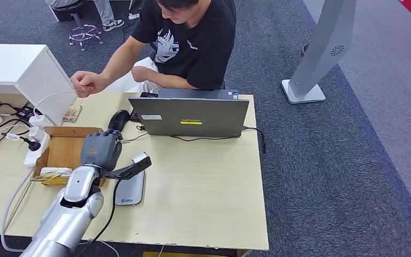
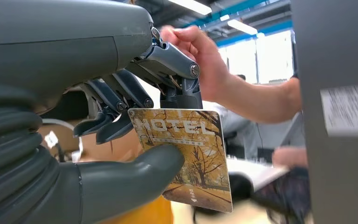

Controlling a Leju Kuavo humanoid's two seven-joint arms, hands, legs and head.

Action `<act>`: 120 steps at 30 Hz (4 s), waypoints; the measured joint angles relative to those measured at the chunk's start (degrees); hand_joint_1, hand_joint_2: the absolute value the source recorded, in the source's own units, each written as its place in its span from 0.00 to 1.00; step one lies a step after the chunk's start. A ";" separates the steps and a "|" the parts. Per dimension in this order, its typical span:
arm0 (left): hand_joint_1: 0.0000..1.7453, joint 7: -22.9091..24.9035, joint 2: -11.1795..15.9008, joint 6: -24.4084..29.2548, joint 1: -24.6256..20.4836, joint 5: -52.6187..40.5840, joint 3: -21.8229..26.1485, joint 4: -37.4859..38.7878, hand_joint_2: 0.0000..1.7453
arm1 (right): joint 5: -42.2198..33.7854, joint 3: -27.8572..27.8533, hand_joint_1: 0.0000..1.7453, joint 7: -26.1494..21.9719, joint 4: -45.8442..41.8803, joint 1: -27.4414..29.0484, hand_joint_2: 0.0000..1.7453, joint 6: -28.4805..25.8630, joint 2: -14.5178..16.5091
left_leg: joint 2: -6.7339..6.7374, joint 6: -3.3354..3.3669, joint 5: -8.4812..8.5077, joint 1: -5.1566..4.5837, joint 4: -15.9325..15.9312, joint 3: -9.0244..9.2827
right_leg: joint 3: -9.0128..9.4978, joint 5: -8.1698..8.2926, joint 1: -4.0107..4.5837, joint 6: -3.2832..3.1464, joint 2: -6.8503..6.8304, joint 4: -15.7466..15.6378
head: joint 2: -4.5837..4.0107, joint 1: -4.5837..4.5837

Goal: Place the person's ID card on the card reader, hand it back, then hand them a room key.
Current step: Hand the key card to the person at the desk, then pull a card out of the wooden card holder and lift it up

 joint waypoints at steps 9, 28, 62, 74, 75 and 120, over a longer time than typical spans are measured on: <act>1.00 -0.35 3.44 0.89 -3.66 0.26 2.11 -6.34 1.00 | 0.42 -0.29 0.00 -0.36 0.01 0.02 1.00 -0.14 0.00 | 0.01 0.00 0.00 -0.01 0.00 -0.01 | -0.01 0.00 0.01 0.00 0.01 0.00 | 0.00 0.00; 0.00 -0.13 10.09 -0.92 -8.46 -3.60 5.52 -17.11 1.00 | 0.86 -1.48 0.00 -0.09 0.17 0.06 1.00 -0.63 0.02 | 0.02 0.00 0.00 -0.01 0.00 -0.01 | -0.02 0.00 0.00 -0.01 0.03 0.01 | 0.00 0.00; 0.00 3.62 24.15 -10.00 24.07 -11.98 2.58 -49.54 1.00 | -4.33 -11.96 0.00 -1.19 0.15 0.63 1.00 -2.93 1.58 | 0.11 0.00 -0.02 0.01 -0.05 -0.13 | -0.15 -0.05 0.00 -0.02 0.10 0.00 | 0.00 0.04; 0.00 10.34 21.62 -10.32 29.20 -11.41 7.96 -48.31 1.00 | -3.08 -13.20 0.00 0.01 0.15 0.68 1.00 -3.15 2.08 | 0.10 0.00 -0.03 0.00 -0.05 -0.14 | -0.16 -0.05 0.00 -0.01 0.10 -0.01 | 0.00 0.04; 0.00 10.29 21.06 -10.23 29.52 -11.01 8.85 -47.92 1.00 | -2.90 -13.26 0.00 0.10 0.15 0.68 1.00 -3.14 2.08 | 0.10 0.00 -0.03 0.00 -0.05 -0.14 | -0.16 -0.05 0.00 -0.01 0.10 -0.01 | 0.00 0.04; 0.00 -9.64 19.46 -25.63 14.90 27.55 19.65 -16.06 1.00 | 7.79 -13.42 0.00 -0.55 0.04 0.50 1.00 -1.41 1.38 | 0.11 -0.01 -0.01 0.01 -0.04 -0.12 | -0.17 -0.03 0.00 -0.02 0.10 -0.01 | 0.00 0.05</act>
